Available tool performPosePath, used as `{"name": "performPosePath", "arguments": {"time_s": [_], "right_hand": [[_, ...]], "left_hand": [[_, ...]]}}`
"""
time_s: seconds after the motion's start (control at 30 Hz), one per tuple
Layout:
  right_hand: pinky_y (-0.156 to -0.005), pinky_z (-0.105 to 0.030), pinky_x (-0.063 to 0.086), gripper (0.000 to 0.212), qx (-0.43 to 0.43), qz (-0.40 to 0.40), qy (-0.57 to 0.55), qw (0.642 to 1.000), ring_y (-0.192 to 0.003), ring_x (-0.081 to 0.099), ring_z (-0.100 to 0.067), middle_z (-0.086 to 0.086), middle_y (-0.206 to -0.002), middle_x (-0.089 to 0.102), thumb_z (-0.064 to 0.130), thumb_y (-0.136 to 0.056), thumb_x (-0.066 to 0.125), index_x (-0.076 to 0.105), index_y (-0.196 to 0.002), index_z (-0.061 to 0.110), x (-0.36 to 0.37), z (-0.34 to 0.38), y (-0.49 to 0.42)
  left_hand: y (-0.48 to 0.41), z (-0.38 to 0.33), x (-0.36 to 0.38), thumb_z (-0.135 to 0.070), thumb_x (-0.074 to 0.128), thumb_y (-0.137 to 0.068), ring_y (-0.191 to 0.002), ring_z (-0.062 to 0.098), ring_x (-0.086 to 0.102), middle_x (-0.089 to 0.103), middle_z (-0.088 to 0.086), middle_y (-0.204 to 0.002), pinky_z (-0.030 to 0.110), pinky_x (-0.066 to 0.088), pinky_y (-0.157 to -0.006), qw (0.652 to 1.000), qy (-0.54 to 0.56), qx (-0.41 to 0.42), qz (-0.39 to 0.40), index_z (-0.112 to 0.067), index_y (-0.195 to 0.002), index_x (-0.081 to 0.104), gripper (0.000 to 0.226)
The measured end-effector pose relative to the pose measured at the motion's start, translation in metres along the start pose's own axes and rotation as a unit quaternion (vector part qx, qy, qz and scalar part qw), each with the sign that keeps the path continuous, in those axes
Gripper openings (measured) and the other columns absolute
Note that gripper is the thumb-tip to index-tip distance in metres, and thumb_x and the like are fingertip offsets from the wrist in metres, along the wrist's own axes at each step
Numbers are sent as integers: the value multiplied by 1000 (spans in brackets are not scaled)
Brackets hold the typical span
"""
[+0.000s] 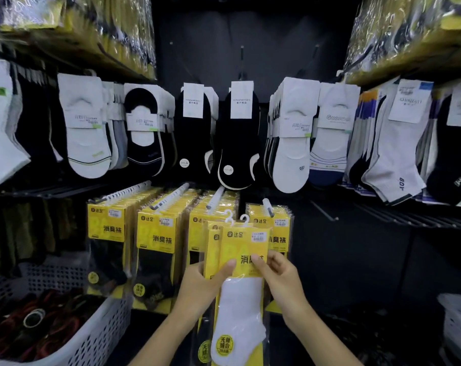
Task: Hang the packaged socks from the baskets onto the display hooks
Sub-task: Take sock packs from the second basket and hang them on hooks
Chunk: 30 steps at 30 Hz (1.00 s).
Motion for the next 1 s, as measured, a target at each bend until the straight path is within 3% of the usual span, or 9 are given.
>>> {"name": "performPosePath", "arguments": {"time_s": [0.03,0.1,0.13,0.2,0.37,0.5,0.63,0.87,1.0], "right_hand": [[-64,-20,56,15,11,-5,-11,1000,-84,72,-14,0,-91,75,22,-85,68,67,-95,11,-4,-1,0],[-63,-24,56,14,38,-24,-30,999,-81,73,-16,-2,-90,76,21,-87,65,65,-96,9,-13,-5,0],[-67,-27,56,14,47,-40,-32,998,-81,72,-17,-3,-90,76,21,-88,64,65,-95,9,-19,-8,0],[-77,-34,55,11,54,-77,-30,995,-85,71,-21,-6,-91,75,19,-90,62,66,-93,9,-32,-14,-3],[-87,-46,50,11,36,-147,-24,988,-87,67,-27,-12,-92,73,16,-93,59,64,-85,10,-57,-11,-16],[-75,-32,54,7,-4,-104,6,995,-85,70,-19,-5,-90,74,16,-93,58,64,-94,12,-54,1,-31],[-65,-25,53,7,16,-92,42,995,-79,70,-16,-6,-89,73,12,-94,57,63,-92,11,-44,-2,-51],[-73,-31,48,27,83,-227,80,967,-81,60,-18,-7,-90,66,29,-77,77,64,-88,8,-41,-24,-74],[-73,-31,45,34,89,-288,111,947,-84,54,-21,-14,-107,58,18,-76,78,58,-100,6,-42,-29,-62]], "left_hand": [[0,-2,0,-53,64,-69,-61,0,68,72,-15,-66,7,44,-51,1000,-13,0,6,-30,-68,72,25],[-1,-2,-4,-54,51,-80,-34,3,44,44,-14,-36,8,31,-40,999,-53,3,-6,-28,-37,51,50],[-2,-1,-7,-54,48,-83,-30,5,28,26,-11,-33,11,24,-37,997,-76,1,-25,-24,-32,36,61],[-3,-2,-16,-51,47,-86,-32,6,17,14,-9,-36,13,18,-37,994,-93,9,-58,-25,-34,24,63],[-9,-7,-32,-47,48,-89,-33,7,17,14,-10,-37,13,21,-37,990,-101,40,-89,-25,-35,22,64],[-11,-11,-35,-46,49,-88,-30,7,15,13,-11,-36,12,18,-34,988,-109,40,-100,-25,-35,18,66],[-11,-13,-35,-48,49,-88,-30,7,15,14,-11,-36,12,19,-34,989,-101,32,-100,-26,-44,17,59],[-11,-12,-32,-47,52,-88,-33,6,13,14,-11,-37,12,16,-35,991,-85,12,-100,-27,-40,17,63],[-9,-6,-27,-43,55,-89,-31,5,18,19,-10,-34,12,18,-36,994,-62,9,-88,-25,-33,31,64]]}}
Point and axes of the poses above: each hand's wrist, its own y-axis away from the middle knuckle, its own x-axis out of the palm, z = x × y, the point moved 1 cm from there along -y, towards the middle knuckle
